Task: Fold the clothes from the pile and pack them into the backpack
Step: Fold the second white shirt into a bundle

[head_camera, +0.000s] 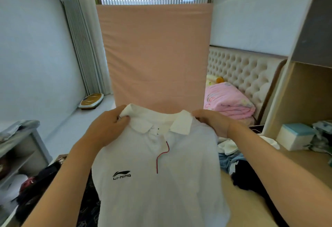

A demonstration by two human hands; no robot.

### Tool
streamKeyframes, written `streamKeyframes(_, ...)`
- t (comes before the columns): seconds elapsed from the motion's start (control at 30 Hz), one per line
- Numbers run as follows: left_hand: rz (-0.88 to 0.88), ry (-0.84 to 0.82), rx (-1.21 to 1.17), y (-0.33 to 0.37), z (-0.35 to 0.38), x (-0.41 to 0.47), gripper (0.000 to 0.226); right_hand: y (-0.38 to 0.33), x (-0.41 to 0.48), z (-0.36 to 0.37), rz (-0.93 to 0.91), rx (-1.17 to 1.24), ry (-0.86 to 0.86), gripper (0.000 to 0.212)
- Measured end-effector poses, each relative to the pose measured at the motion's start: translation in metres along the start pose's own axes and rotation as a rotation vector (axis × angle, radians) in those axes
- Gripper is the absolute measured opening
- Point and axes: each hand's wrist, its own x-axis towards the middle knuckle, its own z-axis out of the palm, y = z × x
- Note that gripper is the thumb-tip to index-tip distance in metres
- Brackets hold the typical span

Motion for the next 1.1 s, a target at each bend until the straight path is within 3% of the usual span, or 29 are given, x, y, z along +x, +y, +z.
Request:
streamKeyframes(0.13, -0.081, -0.050, 0.086, -0.031, 0.050, 0.026, 0.027, 0.031, 0.028, -0.007, -0.086, -0.429, 0.268, 0.022)
streamKeyframes(0.27, -0.089, -0.116, 0.213, -0.062, 0.109, 0.056, 0.013, 0.090, 0.076, -0.032, -0.062, -0.637, 0.419, 0.033)
streamKeyframes(0.43, -0.220, -0.156, 0.409, -0.098, 0.183, 0.099, 0.022, 0.154, 0.133, -0.057, 0.058, -0.827, 0.426, 0.034)
streamKeyframes(0.57, -0.462, -0.262, 0.237, -0.126, 0.241, 0.131, 0.017, 0.201, 0.185, -0.071, 0.099, -0.941, 0.443, 0.040)
streamKeyframes(0.63, -0.574, -0.270, 0.085, -0.147, 0.270, 0.146, 0.015, 0.225, 0.209, -0.075, 0.151, -0.872, 0.425, 0.040)
streamKeyframes(0.7, -0.659, -0.229, -0.040, -0.169, 0.299, 0.152, 0.024, 0.249, 0.229, -0.077, 0.208, -0.816, 0.398, 0.035)
streamKeyframes(0.77, -0.707, -0.234, -0.103, -0.180, 0.323, 0.148, 0.050, 0.275, 0.240, -0.078, 0.251, -0.708, 0.311, 0.011)
streamKeyframes(0.8, -0.716, -0.263, -0.116, -0.182, 0.335, 0.142, 0.066, 0.287, 0.243, -0.077, 0.272, -0.626, 0.231, 0.013)
streamKeyframes(0.83, -0.714, -0.298, -0.126, -0.177, 0.344, 0.136, 0.077, 0.300, 0.242, -0.076, 0.287, -0.566, 0.137, 0.035)
streamKeyframes(0.9, -0.661, -0.336, -0.091, -0.173, 0.365, 0.120, 0.079, 0.324, 0.230, -0.073, 0.325, -0.564, 0.026, 0.058)
streamKeyframes(1.0, -0.489, -0.349, 0.011, -0.160, 0.396, 0.095, 0.063, 0.365, 0.204, -0.067, 0.377, -0.818, 0.135, 0.058)
streamKeyframes(1.1, -0.365, -0.499, 0.245, -0.154, 0.432, 0.067, 0.050, 0.388, 0.171, -0.055, 0.410, -1.011, 0.234, 0.058)
